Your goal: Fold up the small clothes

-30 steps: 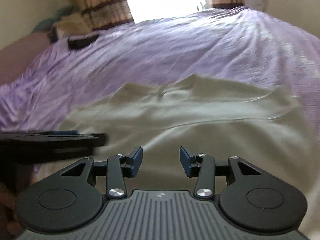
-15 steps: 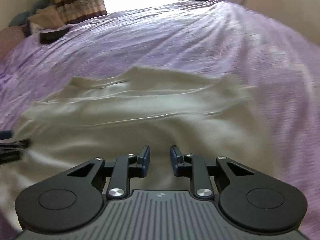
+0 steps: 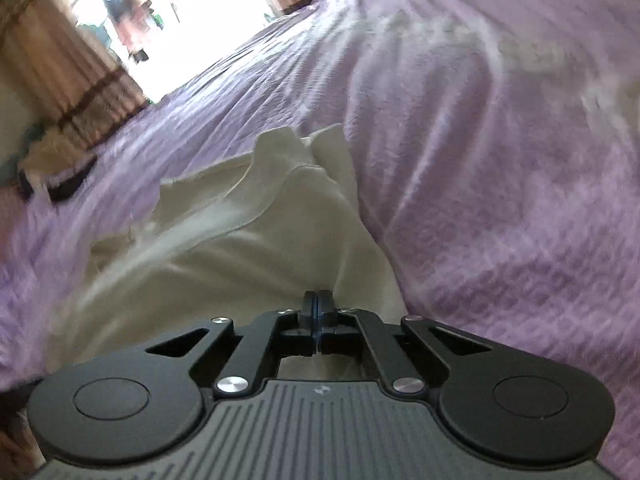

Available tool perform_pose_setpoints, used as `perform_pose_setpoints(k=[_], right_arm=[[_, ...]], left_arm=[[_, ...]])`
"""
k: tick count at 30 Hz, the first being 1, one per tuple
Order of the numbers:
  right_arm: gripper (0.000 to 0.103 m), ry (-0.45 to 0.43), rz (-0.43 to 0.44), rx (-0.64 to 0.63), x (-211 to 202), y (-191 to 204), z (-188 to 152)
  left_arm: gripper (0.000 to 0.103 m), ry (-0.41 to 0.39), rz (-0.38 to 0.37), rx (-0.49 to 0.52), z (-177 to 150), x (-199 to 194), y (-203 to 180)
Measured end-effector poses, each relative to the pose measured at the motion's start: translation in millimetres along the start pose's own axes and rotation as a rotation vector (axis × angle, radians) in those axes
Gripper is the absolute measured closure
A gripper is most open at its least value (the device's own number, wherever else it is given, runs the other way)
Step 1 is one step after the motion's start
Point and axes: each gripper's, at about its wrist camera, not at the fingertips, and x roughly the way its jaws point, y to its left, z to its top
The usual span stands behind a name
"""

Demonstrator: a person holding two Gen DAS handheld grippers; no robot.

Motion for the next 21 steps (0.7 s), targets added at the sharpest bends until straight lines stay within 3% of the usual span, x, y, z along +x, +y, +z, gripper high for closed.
perform_pose_setpoints(k=[2, 5, 7, 11, 15, 17, 18, 21], right_arm=[[0.103, 0.004, -0.033, -0.05, -3.2, 9.6, 2.8], [0.078, -0.012, -0.032, -0.086, -16.6, 28.5, 9.9], [0.055, -0.041, 0.008, -0.13, -23.1, 47.0, 12.9], [0.054, -0.017, 0.065, -0.203, -6.2, 97.4, 18.0], [0.054, 0.013, 0.1, -0.254, 26.4, 151.8, 15.3], [0.054, 0.031, 0.122, -0.286, 40.7, 173.5, 11.3], [0.06, 0.031, 0.112, -0.304, 44.6, 177.8, 8.9], [0.058, 0.041, 0.064, -0.369, 58.6, 185.3, 0.2]], left_arm=[[0.017, 0.007, 0.01, -0.001, 2.4, -1.5, -1.2], [0.023, 0.012, 0.021, -0.008, 18.8, -17.6, -8.7], [0.023, -0.05, -0.013, 0.014, 28.5, -38.4, -21.1], [0.022, -0.122, -0.117, 0.032, 47.6, -57.0, -62.6], [0.022, -0.116, -0.175, 0.091, 54.3, -44.1, -114.8], [0.025, -0.101, -0.168, 0.134, 50.4, -33.3, -135.0], [0.024, -0.094, -0.124, 0.149, 48.6, -23.9, -142.8], [0.019, -0.062, -0.069, 0.192, 39.2, 3.0, -146.9]])
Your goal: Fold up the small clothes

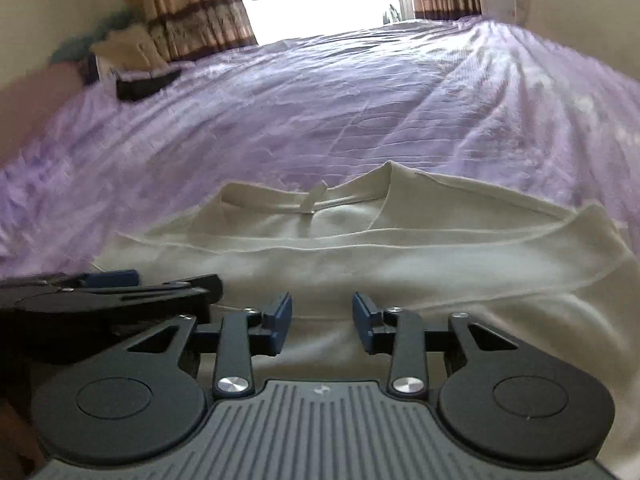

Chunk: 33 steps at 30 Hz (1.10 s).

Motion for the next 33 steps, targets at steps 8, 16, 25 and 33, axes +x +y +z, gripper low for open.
perform_pose_setpoints(k=[8, 16, 25, 33], right_arm=[[0.075, 0.016, 0.063, 0.037, -6.1, -20.2, 2.9], [0.079, 0.023, 0.054, 0.054, -2.0, -29.8, 10.0], [0.078, 0.004, -0.057, -0.045, -14.7, -50.7, 18.2], [0.061, -0.043, -0.248, 0.065, -11.9, -138.7, -1.0]], left_arm=[[0.018, -0.018, 0.048, 0.039, -5.3, -4.4, 2.7], [0.018, 0.009, 0.088, 0.005, 2.7, 0.8, 28.0], [0.018, -0.004, 0.236, -0.015, 10.6, 8.0, 87.9], [0.016, -0.011, 0.213, -0.109, -6.5, 29.9, 121.4]])
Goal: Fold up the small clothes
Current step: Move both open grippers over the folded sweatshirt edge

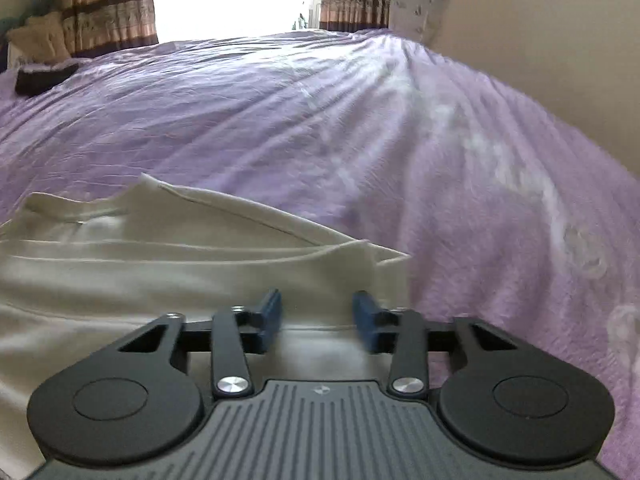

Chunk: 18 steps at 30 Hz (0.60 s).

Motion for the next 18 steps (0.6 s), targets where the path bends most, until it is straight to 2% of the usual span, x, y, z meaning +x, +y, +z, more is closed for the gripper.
perform_pose_setpoints(k=[2, 3, 5, 7, 9, 11, 13, 15, 16, 18], right_arm=[[0.061, -0.018, -0.007, -0.004, 6.0, 1.2, -4.0], [0.056, -0.023, -0.021, -0.048, 4.1, 8.1, -2.9], [0.056, -0.03, -0.058, -0.112, -7.3, 20.1, 1.8], [0.053, -0.058, -0.056, -0.103, -29.3, 22.3, 6.3], [0.049, -0.085, -0.015, -0.043, -57.1, 18.0, 3.6], [0.047, -0.099, 0.04, 0.001, -77.7, 12.1, -4.6], [0.034, -0.084, 0.051, 0.0, -86.1, 8.2, -21.4], [0.024, -0.028, -0.025, -0.042, -63.6, 3.3, -43.8], [0.011, -0.02, -0.044, -0.053, -48.6, -2.7, -55.8], [0.011, -0.057, 0.043, 0.067, -39.4, -27.2, -67.1]], left_arm=[[0.016, -0.038, 0.045, 0.042, -4.6, 0.8, -11.3], [0.016, -0.056, 0.073, 0.076, -4.4, -3.4, -17.2], [0.017, -0.077, 0.108, 0.121, -2.8, -17.0, -23.6], [0.02, -0.076, 0.12, 0.141, -0.4, -34.3, -21.9], [0.02, -0.076, 0.086, 0.122, -3.5, -55.4, -15.7], [0.02, -0.094, 0.012, 0.091, -15.1, -81.6, -6.1], [0.018, -0.07, -0.033, 0.101, -31.7, -94.0, -4.3], [0.016, 0.023, 0.023, 0.2, -53.1, -73.5, -10.3], [0.014, 0.018, -0.004, 0.221, -67.0, -59.5, -8.5], [0.012, -0.016, -0.069, 0.082, -78.8, -57.5, 12.2]])
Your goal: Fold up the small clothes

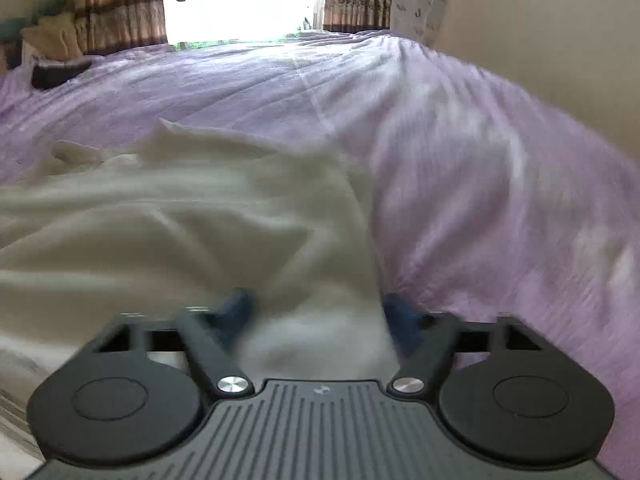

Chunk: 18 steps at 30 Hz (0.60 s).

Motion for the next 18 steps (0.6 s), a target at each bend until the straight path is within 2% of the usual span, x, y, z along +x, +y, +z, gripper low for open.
perform_pose_setpoints(k=[1, 3, 6, 7, 9, 10, 11, 12, 13, 14, 15, 18], right_arm=[[0.017, 0.004, 0.006, 0.025, -7.2, -3.4, 6.5], [0.026, 0.007, -0.034, 0.031, -29.6, -4.0, 18.1], [0.025, -0.022, -0.068, -0.018, -72.7, -7.5, 21.7], [0.026, -0.039, -0.061, -0.009, -86.5, -10.9, 19.3], [0.03, -0.069, 0.007, 0.02, -110.0, -16.8, 6.9], [0.037, -0.06, 0.044, 0.026, -114.0, -16.3, 1.4], [0.039, -0.04, 0.073, 0.02, -116.6, -9.5, -5.8], [0.039, -0.001, 0.091, -0.014, -112.2, -1.2, -12.5], [0.039, 0.053, 0.075, -0.066, -103.9, 7.7, -20.6], [0.039, 0.133, 0.021, -0.128, -88.5, 17.9, -30.1], [0.039, 0.147, -0.009, -0.157, -82.3, 22.1, -40.4], [0.038, 0.124, -0.013, -0.057, -96.1, 19.1, -34.9]], left_arm=[[0.013, 0.02, -0.027, -0.059, 2.2, -7.5, 11.0], [0.013, 0.055, -0.02, -0.109, 5.3, -26.9, 24.1], [0.016, 0.086, -0.004, -0.111, 1.9, -60.1, 38.6], [0.016, 0.082, -0.036, -0.126, -3.3, -74.5, 41.5], [0.016, 0.058, -0.117, -0.141, -15.0, -98.9, 39.8], [0.016, 0.048, -0.144, -0.124, -22.4, -107.5, 31.9], [0.015, 0.054, -0.145, -0.08, -29.8, -109.3, 19.2], [0.014, 0.11, -0.11, 0.004, -39.4, -101.4, 3.9], [0.013, 0.202, -0.061, 0.095, -50.4, -87.0, -13.3], [0.013, 0.227, -0.046, 0.136, -59.3, -81.8, -19.7], [0.013, 0.215, -0.044, 0.111, -60.0, -83.6, -17.3], [0.014, 0.222, -0.063, 0.058, -47.2, -93.0, -7.3]])
